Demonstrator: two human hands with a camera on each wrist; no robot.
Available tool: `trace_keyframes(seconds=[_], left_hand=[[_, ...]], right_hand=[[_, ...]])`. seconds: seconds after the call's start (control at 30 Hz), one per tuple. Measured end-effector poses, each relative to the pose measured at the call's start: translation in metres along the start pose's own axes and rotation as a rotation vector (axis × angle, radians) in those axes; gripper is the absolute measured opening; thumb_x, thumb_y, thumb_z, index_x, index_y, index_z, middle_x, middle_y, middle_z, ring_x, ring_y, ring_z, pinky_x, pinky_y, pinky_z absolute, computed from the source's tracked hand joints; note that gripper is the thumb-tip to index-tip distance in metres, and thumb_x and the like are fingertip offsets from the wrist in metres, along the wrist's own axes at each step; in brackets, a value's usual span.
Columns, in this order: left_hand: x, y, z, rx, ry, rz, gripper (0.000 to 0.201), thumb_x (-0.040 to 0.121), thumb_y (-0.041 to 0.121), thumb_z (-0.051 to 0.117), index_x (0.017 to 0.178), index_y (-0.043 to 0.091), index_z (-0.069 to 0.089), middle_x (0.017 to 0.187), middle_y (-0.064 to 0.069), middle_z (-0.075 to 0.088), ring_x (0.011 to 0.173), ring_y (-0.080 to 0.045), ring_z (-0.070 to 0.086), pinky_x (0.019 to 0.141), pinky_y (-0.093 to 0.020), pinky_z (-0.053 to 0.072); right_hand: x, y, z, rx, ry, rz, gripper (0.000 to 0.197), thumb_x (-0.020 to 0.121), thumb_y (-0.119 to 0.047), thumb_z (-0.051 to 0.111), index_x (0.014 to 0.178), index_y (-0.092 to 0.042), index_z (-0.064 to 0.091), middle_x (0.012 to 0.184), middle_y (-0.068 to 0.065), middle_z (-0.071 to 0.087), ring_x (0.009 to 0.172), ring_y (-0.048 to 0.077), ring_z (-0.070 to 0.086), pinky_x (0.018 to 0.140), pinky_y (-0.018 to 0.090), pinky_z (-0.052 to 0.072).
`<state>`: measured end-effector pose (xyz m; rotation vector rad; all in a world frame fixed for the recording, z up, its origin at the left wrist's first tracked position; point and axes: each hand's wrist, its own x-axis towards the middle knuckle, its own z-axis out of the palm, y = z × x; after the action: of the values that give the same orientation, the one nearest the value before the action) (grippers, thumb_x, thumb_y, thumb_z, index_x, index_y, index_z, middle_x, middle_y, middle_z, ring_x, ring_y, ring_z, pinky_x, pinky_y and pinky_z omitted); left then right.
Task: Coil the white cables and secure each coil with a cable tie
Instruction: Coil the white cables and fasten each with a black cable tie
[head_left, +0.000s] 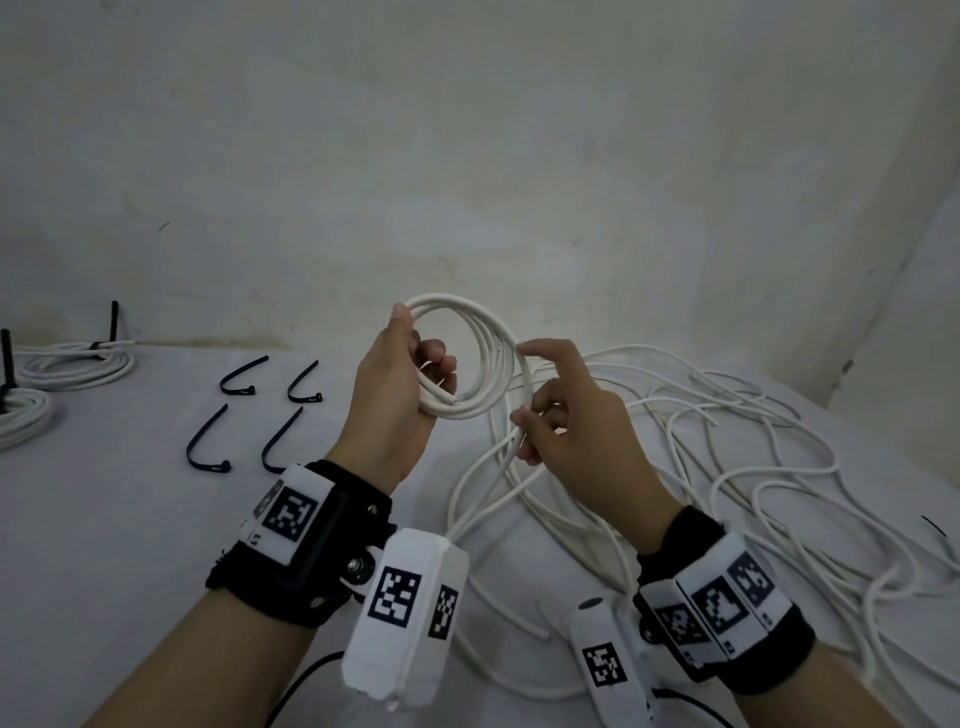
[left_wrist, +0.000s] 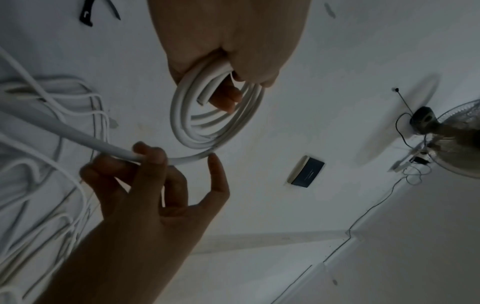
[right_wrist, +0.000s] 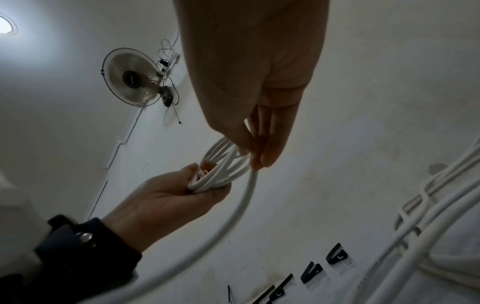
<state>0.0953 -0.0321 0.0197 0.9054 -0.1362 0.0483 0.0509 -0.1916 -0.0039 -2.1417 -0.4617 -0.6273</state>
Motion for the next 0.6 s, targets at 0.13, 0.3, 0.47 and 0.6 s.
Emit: trace_keyframes(seconds=[0.13,0.3,0.47,0.6], left_hand=[[0.002,0.001,-0.001,-0.011,0.0,0.014,0.039,0.101,0.04,0.035,0.069,0.018,0.032,0.048,0.007,0.033,0.041,-0.006,0.033,0.05,-0.02,0.033],[-0.001,-0.001,0.001,0.031,-0.033,0.045,0.038,0.101,0.038,0.035,0.07,0.018,0.032,0.05,0.006,0.03,0.041,-0.007,0.03,0.046,-0.019,0.031],[-0.002,-0.002,0.0,0.042,-0.079,0.038,0.037,0.101,0.039,0.034,0.07,0.018,0.031,0.052,0.006,0.029,0.043,-0.006,0.031,0.049,-0.02,0.03],[0.0,0.001,0.0,0.052,-0.108,0.042,0.037,0.101,0.039,0.033,0.07,0.018,0.032,0.051,0.007,0.03,0.043,-0.006,0.032,0.05,-0.02,0.032]], right_hand=[[0.003,0.001,0.003,0.057,0.059,0.076,0.026,0.094,-0.015,0.059,0.115,-0.022,0.046,0.079,-0.002,0.069,0.052,0.008,0.061,0.054,0.018,0.05],[0.006,-0.002,0.008,0.185,0.064,0.176,0.016,0.09,-0.005,0.061,0.098,-0.011,0.049,0.077,0.004,0.068,0.051,0.013,0.061,0.051,0.025,0.052],[0.012,-0.006,0.005,0.308,0.066,0.241,0.008,0.09,0.0,0.06,0.089,-0.001,0.051,0.078,0.006,0.058,0.06,0.025,0.069,0.059,0.037,0.06],[0.011,-0.012,0.003,0.312,-0.027,0.269,0.017,0.099,-0.013,0.046,0.084,-0.018,0.052,0.074,0.016,0.063,0.064,0.028,0.07,0.062,0.037,0.06]])
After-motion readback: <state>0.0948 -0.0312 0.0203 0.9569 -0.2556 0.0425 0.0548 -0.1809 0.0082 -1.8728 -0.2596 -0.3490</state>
